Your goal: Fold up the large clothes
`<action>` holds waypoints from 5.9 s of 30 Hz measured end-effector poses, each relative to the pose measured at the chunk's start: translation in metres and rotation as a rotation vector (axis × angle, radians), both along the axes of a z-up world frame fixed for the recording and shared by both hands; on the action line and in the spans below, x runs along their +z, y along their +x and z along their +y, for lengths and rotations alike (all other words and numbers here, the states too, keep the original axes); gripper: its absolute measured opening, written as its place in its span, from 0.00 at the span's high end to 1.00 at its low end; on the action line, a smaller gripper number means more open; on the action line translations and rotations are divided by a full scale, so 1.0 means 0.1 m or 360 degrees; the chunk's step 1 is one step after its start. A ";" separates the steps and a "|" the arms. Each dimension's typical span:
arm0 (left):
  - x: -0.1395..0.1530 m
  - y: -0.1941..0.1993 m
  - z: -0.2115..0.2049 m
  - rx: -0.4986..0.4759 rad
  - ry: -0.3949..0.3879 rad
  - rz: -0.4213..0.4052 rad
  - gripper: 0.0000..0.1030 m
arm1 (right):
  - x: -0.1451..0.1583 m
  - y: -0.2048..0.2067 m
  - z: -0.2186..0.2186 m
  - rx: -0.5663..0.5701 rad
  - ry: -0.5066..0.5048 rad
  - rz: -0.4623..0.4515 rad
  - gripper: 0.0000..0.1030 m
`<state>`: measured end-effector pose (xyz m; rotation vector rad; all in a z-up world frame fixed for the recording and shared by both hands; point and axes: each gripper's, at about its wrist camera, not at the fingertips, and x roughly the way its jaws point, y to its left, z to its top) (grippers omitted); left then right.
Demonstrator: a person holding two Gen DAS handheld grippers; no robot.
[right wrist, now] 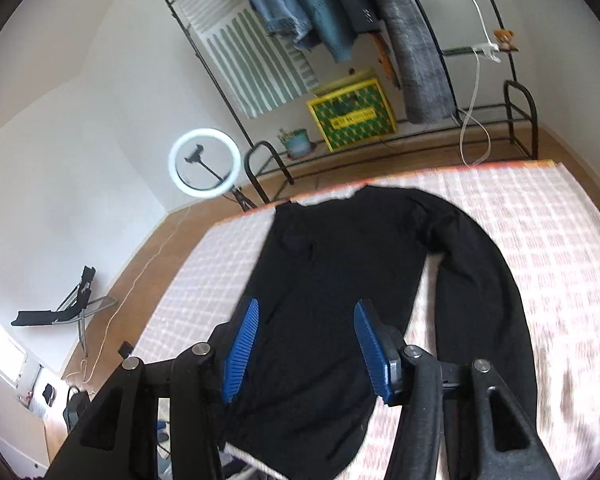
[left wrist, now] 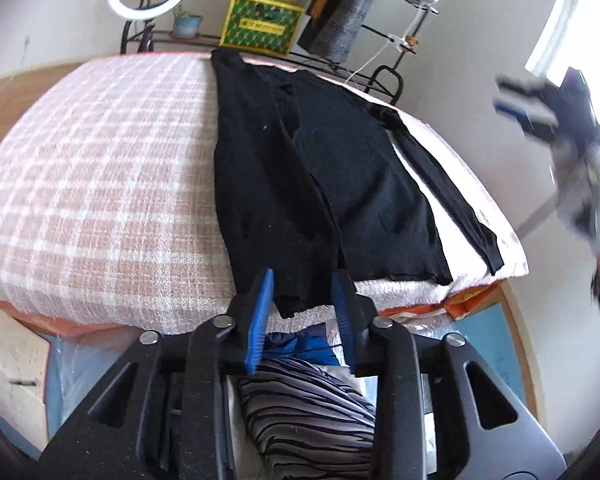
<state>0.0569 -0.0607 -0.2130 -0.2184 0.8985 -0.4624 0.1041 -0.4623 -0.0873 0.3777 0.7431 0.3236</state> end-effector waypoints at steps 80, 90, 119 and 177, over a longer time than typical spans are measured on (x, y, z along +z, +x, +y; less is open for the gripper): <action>0.17 0.17 -1.17 -0.0253 -0.0013 -0.0003 0.70 | -1.31 -0.99 -1.30 -0.0499 0.0023 0.0333 1.00; 0.22 0.16 -1.07 -0.0219 -0.0063 -0.0030 0.70 | -0.68 -0.74 -0.33 -0.0155 -0.0048 0.0104 1.00; -0.39 0.64 -1.97 -0.0375 -0.0025 0.0198 0.70 | -1.03 0.09 -0.45 0.0083 -0.0016 0.0210 0.55; -0.44 0.44 -1.67 -0.0343 -0.0268 0.0182 0.99 | -1.23 3.58 0.29 0.0019 -0.0440 0.0408 1.00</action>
